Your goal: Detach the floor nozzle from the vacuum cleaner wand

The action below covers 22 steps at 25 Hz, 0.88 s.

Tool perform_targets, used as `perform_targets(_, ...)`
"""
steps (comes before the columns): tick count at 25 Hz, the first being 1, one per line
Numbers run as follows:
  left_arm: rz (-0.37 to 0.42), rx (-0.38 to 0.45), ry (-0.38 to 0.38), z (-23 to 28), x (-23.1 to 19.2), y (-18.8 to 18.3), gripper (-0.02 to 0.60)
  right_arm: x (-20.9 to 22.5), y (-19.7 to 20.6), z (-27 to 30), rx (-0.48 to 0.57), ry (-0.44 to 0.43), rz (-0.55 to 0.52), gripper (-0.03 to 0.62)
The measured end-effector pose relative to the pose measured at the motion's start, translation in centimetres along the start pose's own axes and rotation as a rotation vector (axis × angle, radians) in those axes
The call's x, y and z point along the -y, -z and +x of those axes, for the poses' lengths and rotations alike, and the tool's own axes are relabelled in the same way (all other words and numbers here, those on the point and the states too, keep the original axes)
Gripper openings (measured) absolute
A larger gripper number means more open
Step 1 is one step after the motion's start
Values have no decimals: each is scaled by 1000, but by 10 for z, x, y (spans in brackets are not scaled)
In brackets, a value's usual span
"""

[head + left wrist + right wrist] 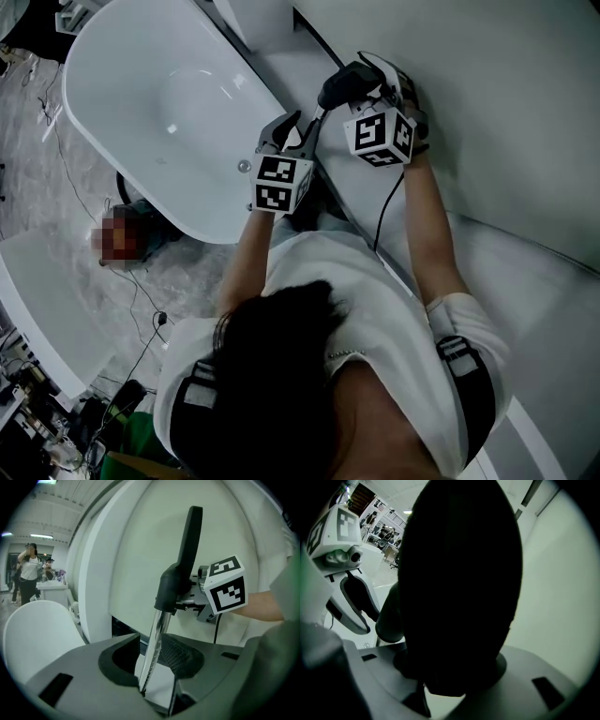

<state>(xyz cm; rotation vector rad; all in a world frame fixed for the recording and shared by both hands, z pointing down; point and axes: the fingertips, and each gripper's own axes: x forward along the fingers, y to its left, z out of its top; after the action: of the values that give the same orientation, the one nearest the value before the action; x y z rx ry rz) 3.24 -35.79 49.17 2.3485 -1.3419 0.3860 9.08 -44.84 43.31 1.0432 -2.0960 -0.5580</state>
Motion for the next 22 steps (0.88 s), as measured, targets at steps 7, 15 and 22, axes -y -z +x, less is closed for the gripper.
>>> perform_targets(7,97,-15,58,29,9,8,179,-2,1,-2,-18,-1,4,210)
perform_targets(15,150,-3,49,61,15,12,166,-2,1,-4,-30,1,14,210)
perform_targets(22,126,32,64,62,15,9,155,2,2,-4,-29,29,45,209)
